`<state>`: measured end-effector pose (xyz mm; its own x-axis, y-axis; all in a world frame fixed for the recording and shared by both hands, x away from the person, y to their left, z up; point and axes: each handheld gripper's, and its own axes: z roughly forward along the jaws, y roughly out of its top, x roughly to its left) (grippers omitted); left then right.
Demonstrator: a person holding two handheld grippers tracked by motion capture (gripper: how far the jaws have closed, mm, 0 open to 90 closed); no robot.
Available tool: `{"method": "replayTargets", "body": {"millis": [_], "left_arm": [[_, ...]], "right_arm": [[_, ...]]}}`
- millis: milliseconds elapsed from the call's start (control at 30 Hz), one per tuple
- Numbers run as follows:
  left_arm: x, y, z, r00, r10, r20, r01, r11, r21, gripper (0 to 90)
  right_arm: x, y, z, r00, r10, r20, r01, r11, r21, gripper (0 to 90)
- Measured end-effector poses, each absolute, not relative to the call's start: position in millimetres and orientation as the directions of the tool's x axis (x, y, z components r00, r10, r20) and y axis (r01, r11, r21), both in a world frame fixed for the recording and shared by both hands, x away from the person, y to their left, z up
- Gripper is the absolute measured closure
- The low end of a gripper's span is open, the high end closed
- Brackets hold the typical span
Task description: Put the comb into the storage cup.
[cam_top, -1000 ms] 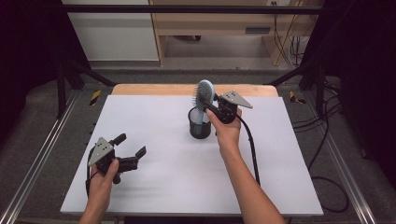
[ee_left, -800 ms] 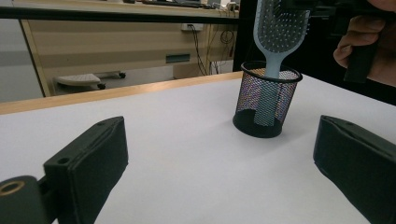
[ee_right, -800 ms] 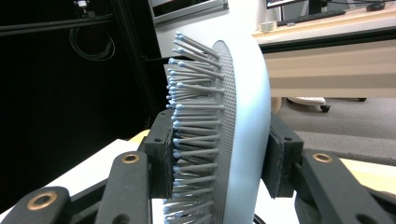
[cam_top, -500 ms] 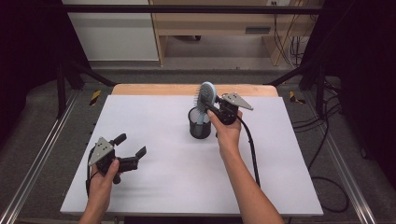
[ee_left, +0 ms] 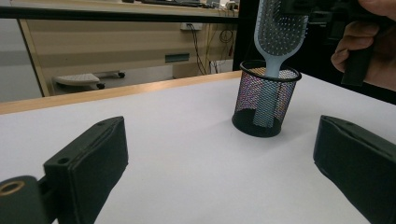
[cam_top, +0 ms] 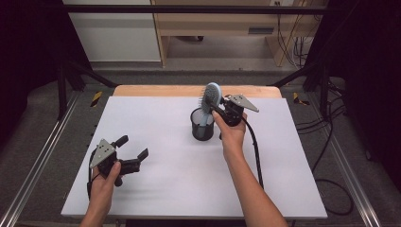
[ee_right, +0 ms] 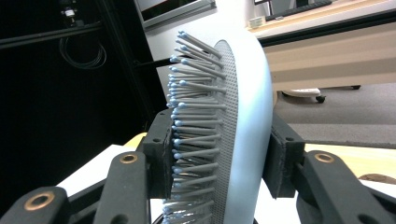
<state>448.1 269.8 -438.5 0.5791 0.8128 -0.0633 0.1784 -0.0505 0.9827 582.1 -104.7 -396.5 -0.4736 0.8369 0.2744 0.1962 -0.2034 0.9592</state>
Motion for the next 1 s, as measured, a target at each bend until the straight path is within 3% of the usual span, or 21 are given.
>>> {"method": "replayTargets", "body": {"millis": [1000], "left_arm": [[449,267,-439,0.585,0.809,-0.06,0.182,-0.059,0.981,3.2]], "right_arm": [[586,-125,-402,-0.434,0.826,0.36,0.246,-0.276,0.929,50.0]]}}
